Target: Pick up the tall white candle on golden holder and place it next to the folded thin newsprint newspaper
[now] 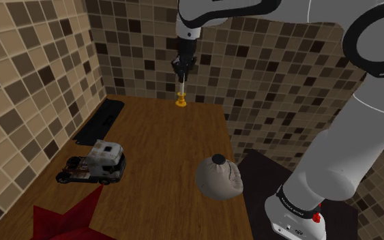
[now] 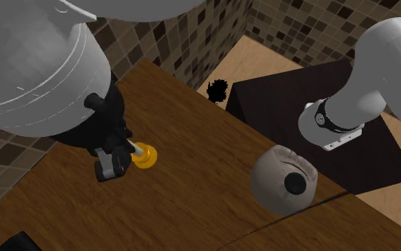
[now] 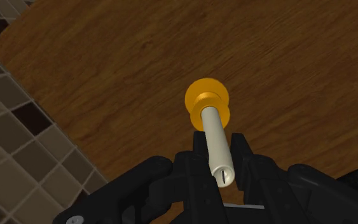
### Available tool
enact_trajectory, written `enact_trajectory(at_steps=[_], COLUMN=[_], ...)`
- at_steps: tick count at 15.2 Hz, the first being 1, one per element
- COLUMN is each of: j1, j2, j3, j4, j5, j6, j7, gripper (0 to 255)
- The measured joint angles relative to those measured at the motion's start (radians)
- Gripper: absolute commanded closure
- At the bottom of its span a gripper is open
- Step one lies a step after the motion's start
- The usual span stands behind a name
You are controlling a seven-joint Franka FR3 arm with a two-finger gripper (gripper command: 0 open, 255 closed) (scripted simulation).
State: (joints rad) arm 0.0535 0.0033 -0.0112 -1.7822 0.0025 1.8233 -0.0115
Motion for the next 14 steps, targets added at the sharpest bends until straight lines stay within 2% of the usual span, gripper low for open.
enact_trajectory(at_steps=[5, 12, 14], j1=[0.030, 0.082, 0.089], j2=[0.166, 0.431, 0.462], j3=[0.025, 0.049, 0.051], j4=[0.156, 0.458, 0.479], j5=[-0.005, -0.022, -0.024], j6=[0.009, -0.028, -0.018], j7=[0.057, 0.132, 0.141], gripper=[255, 255, 255])
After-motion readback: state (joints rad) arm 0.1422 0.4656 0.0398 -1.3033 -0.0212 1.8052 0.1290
